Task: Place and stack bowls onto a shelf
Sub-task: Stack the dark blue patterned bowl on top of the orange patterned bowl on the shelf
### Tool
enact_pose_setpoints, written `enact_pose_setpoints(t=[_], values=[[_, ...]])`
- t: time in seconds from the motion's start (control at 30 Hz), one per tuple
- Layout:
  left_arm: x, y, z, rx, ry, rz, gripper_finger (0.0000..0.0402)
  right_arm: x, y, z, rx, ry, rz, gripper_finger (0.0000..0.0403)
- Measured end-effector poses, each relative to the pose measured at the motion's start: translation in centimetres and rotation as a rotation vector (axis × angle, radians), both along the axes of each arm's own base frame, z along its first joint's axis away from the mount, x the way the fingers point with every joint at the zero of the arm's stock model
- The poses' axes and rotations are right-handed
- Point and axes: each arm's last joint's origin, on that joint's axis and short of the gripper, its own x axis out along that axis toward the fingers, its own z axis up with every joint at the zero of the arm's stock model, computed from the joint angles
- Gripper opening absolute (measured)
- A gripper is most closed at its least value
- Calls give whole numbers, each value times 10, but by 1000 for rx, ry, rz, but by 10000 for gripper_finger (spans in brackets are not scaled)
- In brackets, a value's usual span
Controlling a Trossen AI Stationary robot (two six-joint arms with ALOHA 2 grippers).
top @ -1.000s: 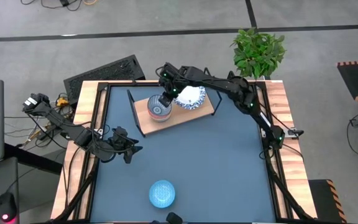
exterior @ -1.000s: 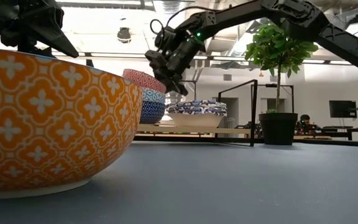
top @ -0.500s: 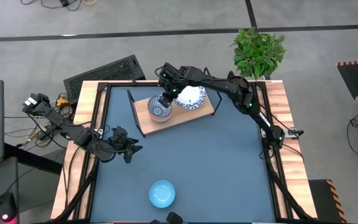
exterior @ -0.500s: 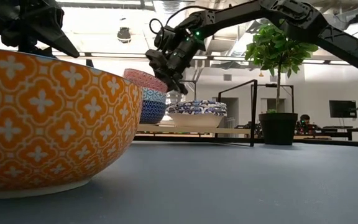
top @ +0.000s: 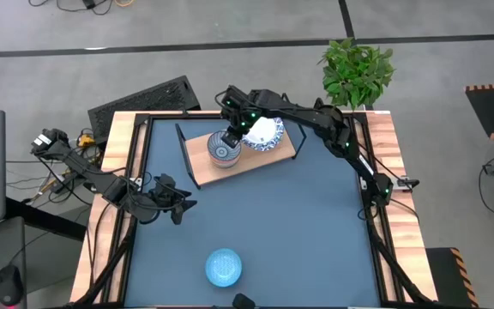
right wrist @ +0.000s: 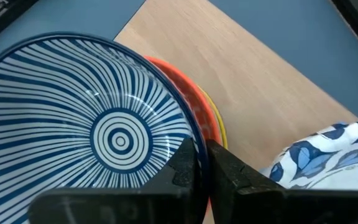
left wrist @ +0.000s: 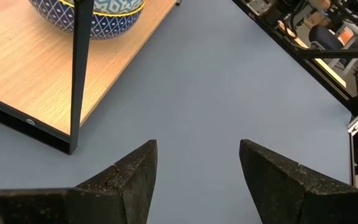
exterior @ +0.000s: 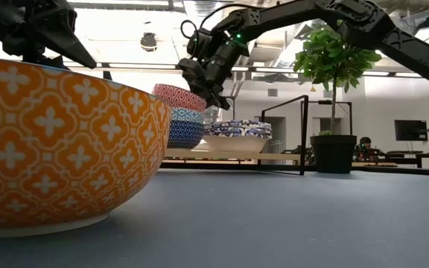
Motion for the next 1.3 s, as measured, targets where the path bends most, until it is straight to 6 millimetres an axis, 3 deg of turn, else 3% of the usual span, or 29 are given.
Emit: enact_pose_setpoints(t=[0.4,0.87,1.3], values=[[0,0,0,-4,2,3,213,1,2,0,-24,-8,42,72],[0,0,0,2,3,0,213,4,0,3,-36,-53,38,169],[0,0,0,1,3,1,213,4,-1,10,-54,-82,40,174]])
